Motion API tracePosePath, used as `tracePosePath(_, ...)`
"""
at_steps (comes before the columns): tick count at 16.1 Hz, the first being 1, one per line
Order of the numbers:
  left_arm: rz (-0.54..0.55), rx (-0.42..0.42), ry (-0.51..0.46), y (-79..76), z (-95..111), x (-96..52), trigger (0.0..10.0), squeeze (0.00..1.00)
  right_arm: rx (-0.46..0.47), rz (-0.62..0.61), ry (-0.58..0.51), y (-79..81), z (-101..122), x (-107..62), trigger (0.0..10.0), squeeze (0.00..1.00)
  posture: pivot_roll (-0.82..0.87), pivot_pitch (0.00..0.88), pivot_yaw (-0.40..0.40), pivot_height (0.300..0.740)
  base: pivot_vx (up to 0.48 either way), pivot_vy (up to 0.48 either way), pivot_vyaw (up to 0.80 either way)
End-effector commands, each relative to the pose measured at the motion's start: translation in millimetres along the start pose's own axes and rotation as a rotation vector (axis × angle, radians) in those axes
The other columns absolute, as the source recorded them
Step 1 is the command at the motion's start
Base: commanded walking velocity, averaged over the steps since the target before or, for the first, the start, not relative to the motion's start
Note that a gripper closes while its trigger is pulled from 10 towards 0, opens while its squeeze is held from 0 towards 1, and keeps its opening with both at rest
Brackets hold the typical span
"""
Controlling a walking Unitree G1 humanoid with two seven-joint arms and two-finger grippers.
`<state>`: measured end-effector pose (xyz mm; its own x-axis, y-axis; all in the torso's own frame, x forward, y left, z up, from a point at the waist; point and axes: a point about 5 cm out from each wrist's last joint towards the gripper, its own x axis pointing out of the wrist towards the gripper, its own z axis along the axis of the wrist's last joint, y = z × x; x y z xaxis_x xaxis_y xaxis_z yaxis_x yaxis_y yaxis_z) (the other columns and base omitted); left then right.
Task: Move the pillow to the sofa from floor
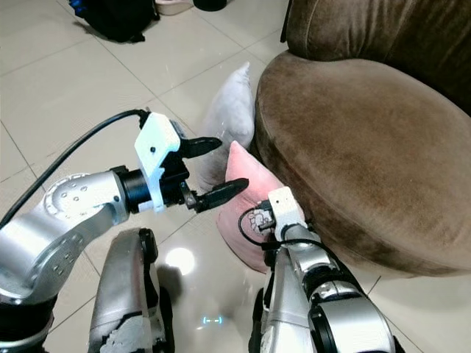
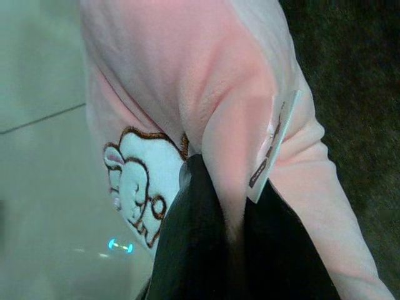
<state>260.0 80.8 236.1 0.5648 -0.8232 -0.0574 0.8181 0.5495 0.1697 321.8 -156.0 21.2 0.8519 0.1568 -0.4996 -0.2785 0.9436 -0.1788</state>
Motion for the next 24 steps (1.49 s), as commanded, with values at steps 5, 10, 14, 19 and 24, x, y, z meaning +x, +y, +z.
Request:
tracePosePath(5, 0.303, 0.123, 0.116, 91.7, -54.0, -42.6, 10.0, 0.0, 0.021, 0.007, -0.014, -7.1, -3.8, -2.8, 0.0, 0.0, 0.18, 0.148, -0.1, 0.49, 0.0, 0.0, 0.0)
tracePosePath(10, 0.275, 0.039, 0.236, 87.0, -140.7, -56.4, 10.0, 0.0, 0.105, 0.002, -0.09, -7.7, 3.1, -3.3, 0.0, 0.0, 0.14, 0.111, -0.075, 0.49, 0.0, 0.0, 0.0)
tracePosePath(14, 0.186, 0.048, 0.144, 75.2, -153.5, -51.9, 10.0, 0.0, 0.208, 0.183, -0.306, -4.4, 37.4, -8.9, 0.0, 0.0, 0.13, 0.115, -0.071, 0.49, 0.0, 0.0, 0.0)
tracePosePath(19, 0.103, 0.132, -0.016, 59.8, -118.6, -54.2, 10.0, 0.0, 0.168, 0.053, -0.716, -70.9, 126.2, -85.8, 0.0, 0.0, 0.13, 0.108, -0.086, 0.49, 0.0, 0.0, 0.0)
tracePosePath(24, 0.13, 0.125, -0.063, 54.8, -104.1, -50.1, 10.0, 0.0, 0.121, -0.303, -0.974, -146.1, 204.4, -176.4, 0.0, 0.0, 0.1, 0.099, -0.085, 0.49, 0.0, 0.0, 0.0)
